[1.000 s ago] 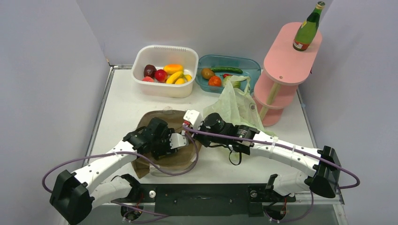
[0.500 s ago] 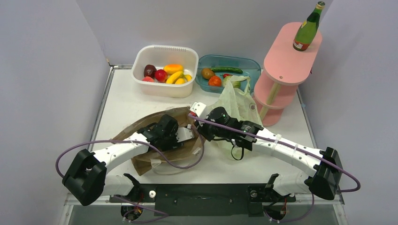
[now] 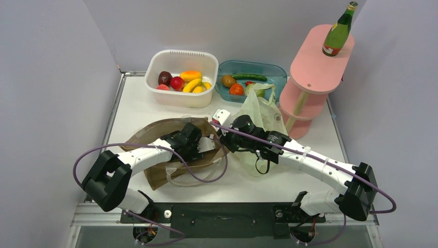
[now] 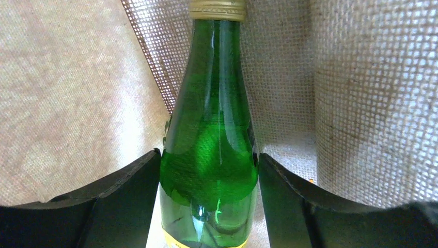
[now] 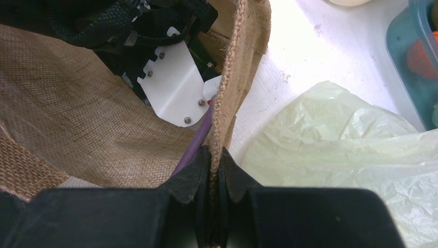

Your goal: Untie the knot of the grocery bags and take out the mixed food

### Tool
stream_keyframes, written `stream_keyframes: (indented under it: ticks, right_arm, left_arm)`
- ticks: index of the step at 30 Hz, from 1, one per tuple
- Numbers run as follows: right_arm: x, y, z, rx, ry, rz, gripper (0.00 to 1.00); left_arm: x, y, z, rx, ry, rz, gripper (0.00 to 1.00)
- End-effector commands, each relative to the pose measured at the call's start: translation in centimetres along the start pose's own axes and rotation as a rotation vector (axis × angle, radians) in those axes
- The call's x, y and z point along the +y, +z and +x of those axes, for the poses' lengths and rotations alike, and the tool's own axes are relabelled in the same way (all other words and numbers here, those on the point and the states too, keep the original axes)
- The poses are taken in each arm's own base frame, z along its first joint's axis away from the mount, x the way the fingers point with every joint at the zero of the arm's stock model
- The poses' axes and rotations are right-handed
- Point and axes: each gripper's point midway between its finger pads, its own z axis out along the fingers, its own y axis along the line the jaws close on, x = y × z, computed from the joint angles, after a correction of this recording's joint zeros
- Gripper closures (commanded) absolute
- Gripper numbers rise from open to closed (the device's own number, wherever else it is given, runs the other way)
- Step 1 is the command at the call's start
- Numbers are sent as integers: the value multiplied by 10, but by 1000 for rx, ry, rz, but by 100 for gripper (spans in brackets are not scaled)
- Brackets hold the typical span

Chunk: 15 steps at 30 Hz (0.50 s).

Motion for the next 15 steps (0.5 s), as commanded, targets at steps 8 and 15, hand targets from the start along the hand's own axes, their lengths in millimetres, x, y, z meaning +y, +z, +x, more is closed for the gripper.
stream_keyframes:
  ticks: [8,15]
  right_arm:
    - [5,-12,-21,-111,-43,-8,100]
    - [0,-11,-17,-136,-46,33,100]
  left_arm:
    - [-60,-52,-19,-198,48,128,100]
    - [-29,-105,-54,-520,-61,-41,100]
